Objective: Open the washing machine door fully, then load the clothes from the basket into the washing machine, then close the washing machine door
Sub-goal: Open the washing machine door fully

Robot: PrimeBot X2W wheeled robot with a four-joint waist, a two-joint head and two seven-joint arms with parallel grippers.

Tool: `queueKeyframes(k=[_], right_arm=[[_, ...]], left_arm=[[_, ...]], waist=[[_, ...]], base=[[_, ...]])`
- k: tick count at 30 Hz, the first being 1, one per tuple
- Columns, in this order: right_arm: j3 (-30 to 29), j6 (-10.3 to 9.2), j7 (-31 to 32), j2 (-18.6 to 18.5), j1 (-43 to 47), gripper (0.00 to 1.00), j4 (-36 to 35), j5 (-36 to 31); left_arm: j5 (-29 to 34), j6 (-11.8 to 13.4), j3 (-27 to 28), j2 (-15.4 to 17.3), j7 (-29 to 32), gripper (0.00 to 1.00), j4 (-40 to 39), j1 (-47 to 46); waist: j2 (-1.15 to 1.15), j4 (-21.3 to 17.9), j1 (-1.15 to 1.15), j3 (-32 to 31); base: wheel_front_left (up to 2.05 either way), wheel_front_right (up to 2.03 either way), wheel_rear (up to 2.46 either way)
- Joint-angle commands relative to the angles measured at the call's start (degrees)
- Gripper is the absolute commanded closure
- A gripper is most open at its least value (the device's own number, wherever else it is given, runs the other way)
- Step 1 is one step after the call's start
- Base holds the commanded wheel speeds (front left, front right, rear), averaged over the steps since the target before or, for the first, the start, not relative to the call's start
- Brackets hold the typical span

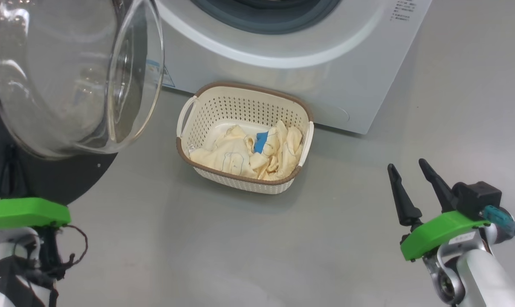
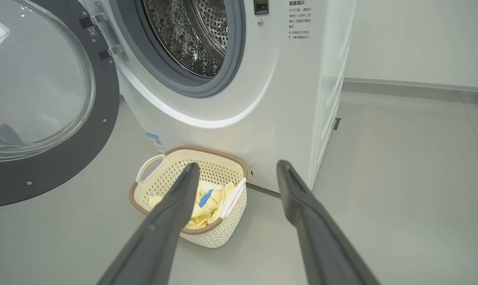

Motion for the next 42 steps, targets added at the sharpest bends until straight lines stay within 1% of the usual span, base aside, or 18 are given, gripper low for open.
queueKeyframes(k=[1, 4, 7, 11, 14, 19, 26, 35, 42], right_arm=[[0.61, -0.16, 0.22, -1.07, -1.93, 0.00, -2.39, -0.58], [-0.42, -0.16, 1.29, -1.91, -1.83, 0.00, -3.97, -1.13], [-1.63, -0.16, 2.70, -2.80, -1.88, 0.00, -6.22, -1.89], [-2.56, -0.16, 4.18, -3.68, -1.87, 0.00, -8.41, -2.71], [-3.01, -0.16, 5.19, -4.13, -1.81, 0.00, -9.90, -3.25], [-3.87, -0.16, 6.42, -4.53, -2.09, 0.00, -12.13, -3.80], [-5.11, -0.16, 7.69, -5.05, -2.03, 0.00, -14.61, -4.42], [-5.61, -0.16, 8.18, -4.92, -2.04, 0.00, -15.51, -4.88], [-4.93, -0.16, 7.21, -3.50, -2.47, 0.00, -14.11, -4.51]], left_arm=[[-0.19, 0.76, 3.80, 3.53, -0.62, 1.00, -1.37, -2.85], [-0.13, 0.61, 6.32, 4.38, -0.62, 1.00, -0.91, -3.57], [0.28, -0.20, 9.13, 5.99, -0.62, 1.00, 0.38, -4.79], [0.94, -0.69, 11.59, 6.84, -0.62, 1.00, 1.25, -6.07], [2.29, -0.78, 13.06, 8.29, -0.62, 1.00, 2.55, -7.13], [4.08, -1.75, 14.76, 10.74, -0.62, 1.00, 5.21, -9.18], [5.25, -2.63, 16.97, 12.87, -0.62, 1.00, 8.64, -12.31], [6.61, -3.09, 17.56, 13.26, -0.62, 1.00, 10.15, -14.53], [7.87, -3.69, 16.68, 11.64, -0.62, 1.00, 9.44, -13.42]], waist=[[0.00, 0.23, -0.01, 1.61], [0.00, 0.37, -0.01, 3.59], [0.00, 0.78, -0.01, 5.99], [0.00, 1.40, -0.01, 8.15], [0.00, 1.72, -0.01, 9.47], [0.00, 1.97, -0.01, 11.41], [0.00, 2.52, -0.01, 13.80], [0.00, 2.97, -0.01, 14.96], [0.00, 2.85, -0.01, 13.32]], base=[[0.00, 0.00, 0.00], [0.00, 0.00, 0.00], [0.00, 0.00, 0.00], [0.00, 0.00, 0.00], [0.00, 0.00, 0.00], [0.00, 0.00, 0.00], [0.00, 0.00, 0.00], [0.00, 0.00, 0.00], [0.00, 0.00, 0.00]])
